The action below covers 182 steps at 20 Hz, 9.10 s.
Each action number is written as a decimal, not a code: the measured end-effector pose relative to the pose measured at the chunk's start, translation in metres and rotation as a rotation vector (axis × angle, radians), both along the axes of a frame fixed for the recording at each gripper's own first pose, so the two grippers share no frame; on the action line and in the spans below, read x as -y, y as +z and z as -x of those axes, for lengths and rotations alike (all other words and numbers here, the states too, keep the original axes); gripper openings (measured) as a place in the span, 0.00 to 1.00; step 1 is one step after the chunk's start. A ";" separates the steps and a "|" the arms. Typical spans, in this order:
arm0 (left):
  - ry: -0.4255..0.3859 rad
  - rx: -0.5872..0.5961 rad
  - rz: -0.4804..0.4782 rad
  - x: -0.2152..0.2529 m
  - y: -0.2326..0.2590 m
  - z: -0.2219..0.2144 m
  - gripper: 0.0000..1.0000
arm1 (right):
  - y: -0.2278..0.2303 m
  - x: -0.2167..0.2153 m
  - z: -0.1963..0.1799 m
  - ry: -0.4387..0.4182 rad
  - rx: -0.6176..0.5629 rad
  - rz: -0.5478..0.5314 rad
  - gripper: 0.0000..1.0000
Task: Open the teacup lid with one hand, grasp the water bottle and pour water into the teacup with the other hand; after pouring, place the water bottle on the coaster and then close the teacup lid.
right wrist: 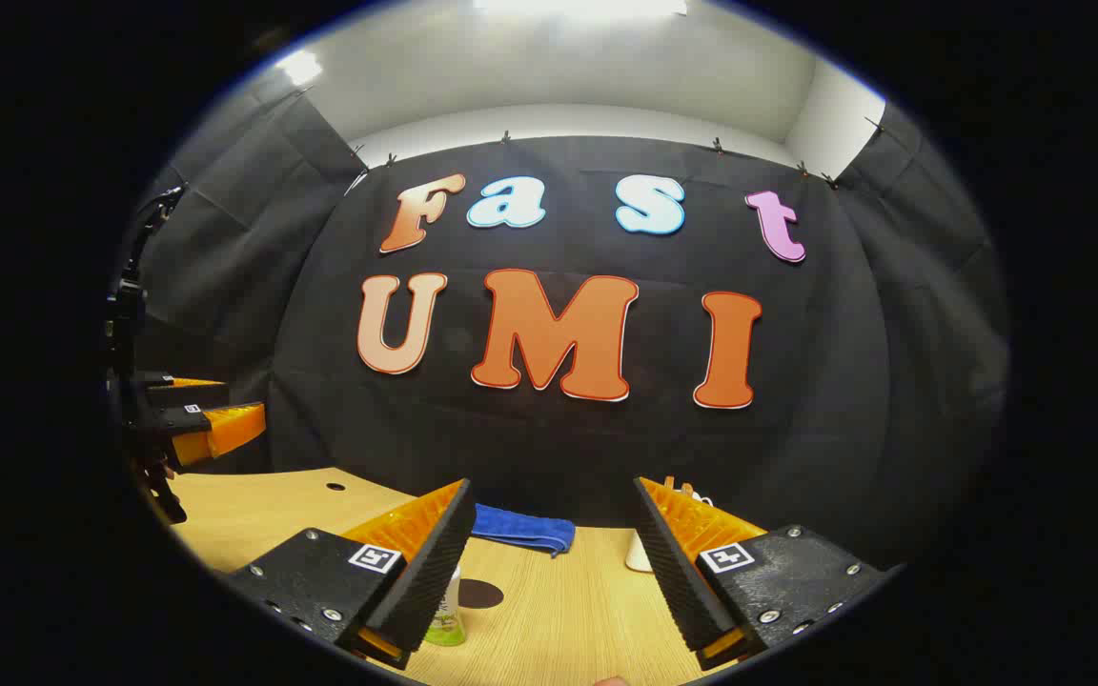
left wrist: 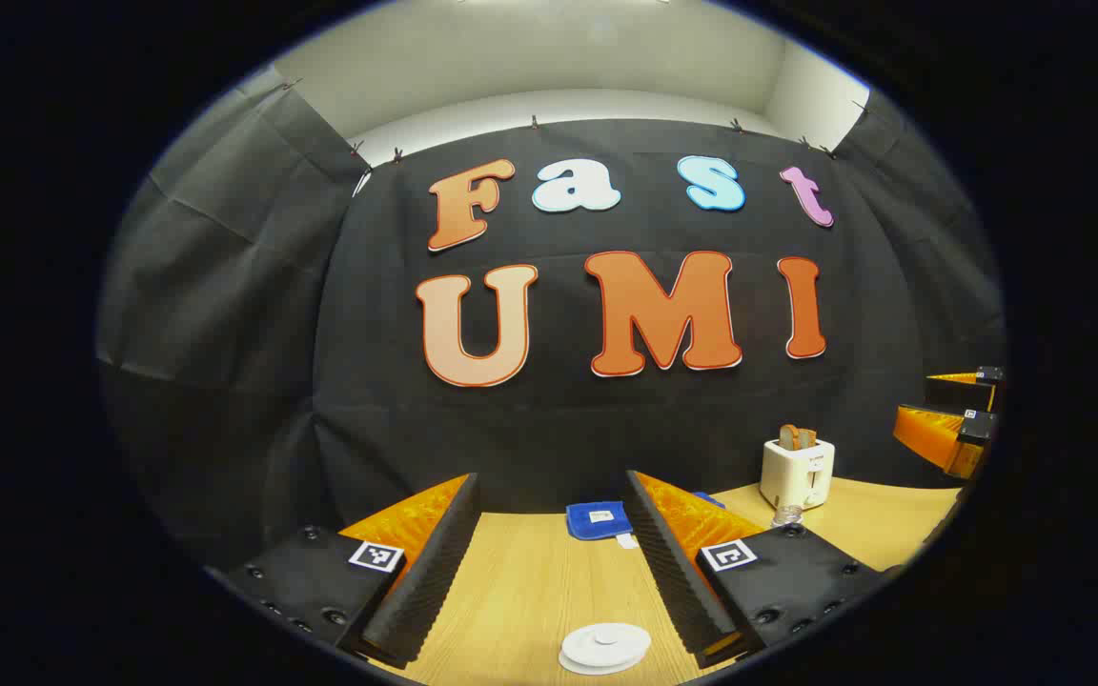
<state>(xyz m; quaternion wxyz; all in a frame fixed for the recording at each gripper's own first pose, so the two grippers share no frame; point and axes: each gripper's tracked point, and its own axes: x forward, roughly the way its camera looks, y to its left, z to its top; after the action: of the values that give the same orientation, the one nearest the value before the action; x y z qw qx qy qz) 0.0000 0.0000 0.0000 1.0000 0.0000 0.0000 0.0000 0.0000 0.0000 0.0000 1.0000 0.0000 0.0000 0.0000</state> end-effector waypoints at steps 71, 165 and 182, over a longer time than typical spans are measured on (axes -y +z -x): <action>-0.080 -0.348 -0.009 0.010 -0.192 -0.015 0.36 | -0.197 -0.105 -0.008 0.345 -0.407 -0.014 0.98; 0.150 -0.340 -0.068 -0.173 -0.203 0.045 0.36 | -0.157 -0.171 -0.091 0.243 0.238 1.766 0.65; 0.149 -0.309 -0.086 -0.175 -0.189 0.051 0.34 | -0.139 -0.180 -0.094 0.204 0.431 1.916 0.65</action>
<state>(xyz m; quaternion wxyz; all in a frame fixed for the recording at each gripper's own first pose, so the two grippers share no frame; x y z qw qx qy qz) -0.0510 0.1752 -0.1888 0.9844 0.0426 0.1539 0.0742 0.0935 0.1795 -0.1390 0.5512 -0.8097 -0.1822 0.0861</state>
